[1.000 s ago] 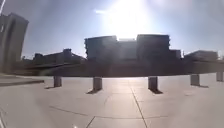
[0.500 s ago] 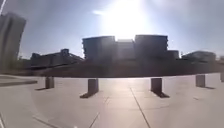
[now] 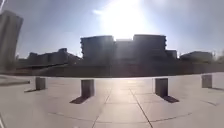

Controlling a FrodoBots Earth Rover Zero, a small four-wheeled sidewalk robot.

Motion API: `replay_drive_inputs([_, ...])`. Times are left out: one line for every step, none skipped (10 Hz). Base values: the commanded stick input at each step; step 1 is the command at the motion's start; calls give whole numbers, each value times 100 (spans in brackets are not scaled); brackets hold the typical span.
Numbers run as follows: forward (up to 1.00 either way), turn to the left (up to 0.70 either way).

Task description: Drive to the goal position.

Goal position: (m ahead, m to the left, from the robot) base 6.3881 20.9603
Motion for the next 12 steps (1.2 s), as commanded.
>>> replay_drive_inputs([100, -9])
replay_drive_inputs([100, -9])
replay_drive_inputs([100, -9])
replay_drive_inputs([100, -9])
replay_drive_inputs([100, -9])
replay_drive_inputs([100, 3])
replay_drive_inputs([100, 22])
replay_drive_inputs([100, 31])
replay_drive_inputs([100, 31])
replay_drive_inputs([100, 31])
replay_drive_inputs([100, 31])
replay_drive_inputs([100, 31])
